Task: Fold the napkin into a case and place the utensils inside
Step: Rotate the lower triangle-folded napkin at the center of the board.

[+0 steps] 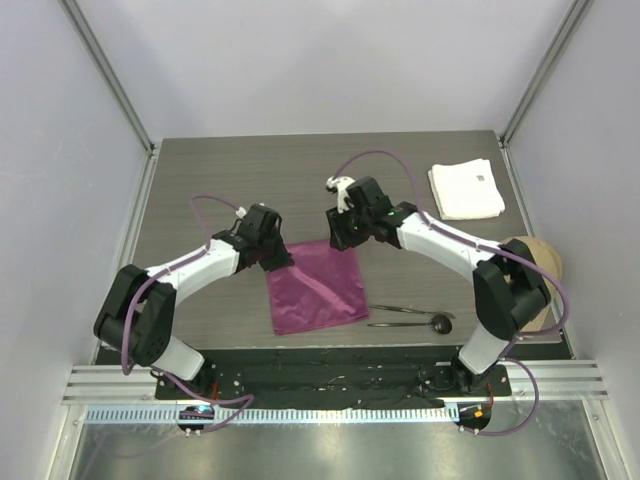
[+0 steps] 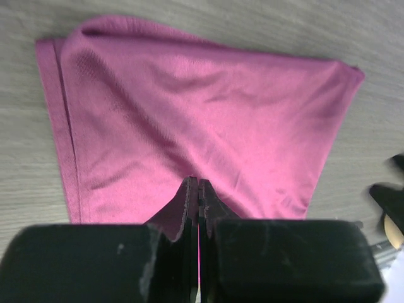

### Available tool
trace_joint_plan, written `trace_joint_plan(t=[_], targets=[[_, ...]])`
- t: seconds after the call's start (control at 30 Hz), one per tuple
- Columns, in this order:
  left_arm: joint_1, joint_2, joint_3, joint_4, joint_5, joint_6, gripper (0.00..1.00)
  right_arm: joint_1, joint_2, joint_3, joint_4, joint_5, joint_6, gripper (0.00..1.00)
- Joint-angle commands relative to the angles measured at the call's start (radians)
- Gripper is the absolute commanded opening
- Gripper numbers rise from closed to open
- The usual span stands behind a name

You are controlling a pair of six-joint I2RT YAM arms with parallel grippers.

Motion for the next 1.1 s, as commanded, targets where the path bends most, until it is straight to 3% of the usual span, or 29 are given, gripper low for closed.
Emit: trace_joint_plan(t=[0.0, 0.17, 0.77, 1.07], targets=[[0.011, 0.032, 0.083, -0.065, -0.091, 0.031, 0.00, 0.041, 0.080, 0.095, -0.021, -0.057, -0.050, 0.34], [0.024, 0.099, 0.111, -0.079, -0.106, 0.057, 0.00, 0.045, 0.124, 0.102, -0.038, -0.046, -0.082, 0.25], [0.064, 0.188, 0.122, -0.072, -0.122, 0.089, 0.00, 0.045, 0.163, 0.035, -0.044, 0.005, -0.072, 0.25], [0.106, 0.334, 0.275, -0.109, -0.125, 0.201, 0.00, 0.056, 0.209, -0.022, 0.003, 0.043, 0.028, 0.25]])
